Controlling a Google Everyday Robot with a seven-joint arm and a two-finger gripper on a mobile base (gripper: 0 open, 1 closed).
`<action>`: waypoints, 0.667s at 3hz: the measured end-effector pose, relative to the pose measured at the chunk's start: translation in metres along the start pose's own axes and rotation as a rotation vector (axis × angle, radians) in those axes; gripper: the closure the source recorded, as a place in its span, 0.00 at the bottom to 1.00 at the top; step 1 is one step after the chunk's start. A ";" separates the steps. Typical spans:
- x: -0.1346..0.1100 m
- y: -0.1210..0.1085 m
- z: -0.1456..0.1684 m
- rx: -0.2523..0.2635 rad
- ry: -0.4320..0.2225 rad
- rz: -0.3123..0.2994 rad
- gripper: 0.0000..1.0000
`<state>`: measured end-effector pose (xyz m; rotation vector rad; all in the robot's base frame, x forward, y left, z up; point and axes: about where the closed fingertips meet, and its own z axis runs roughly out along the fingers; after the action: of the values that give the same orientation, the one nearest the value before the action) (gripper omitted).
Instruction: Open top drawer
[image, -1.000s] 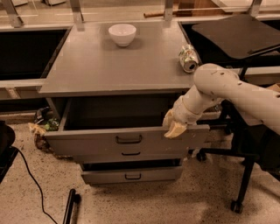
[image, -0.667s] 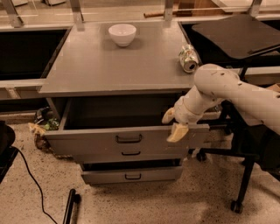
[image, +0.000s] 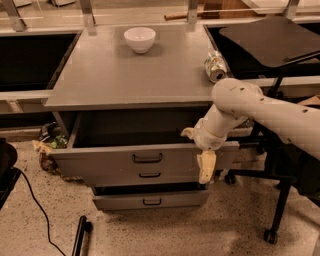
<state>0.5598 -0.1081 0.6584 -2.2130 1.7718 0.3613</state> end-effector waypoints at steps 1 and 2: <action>-0.006 0.039 0.011 -0.113 0.048 0.007 0.19; -0.009 0.050 0.009 -0.131 0.058 0.012 0.43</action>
Offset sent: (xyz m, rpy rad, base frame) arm -0.1146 -0.0069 0.0172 -0.1651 0.1680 0.0301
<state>0.5094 -0.1071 0.6496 -2.3249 1.8415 0.4316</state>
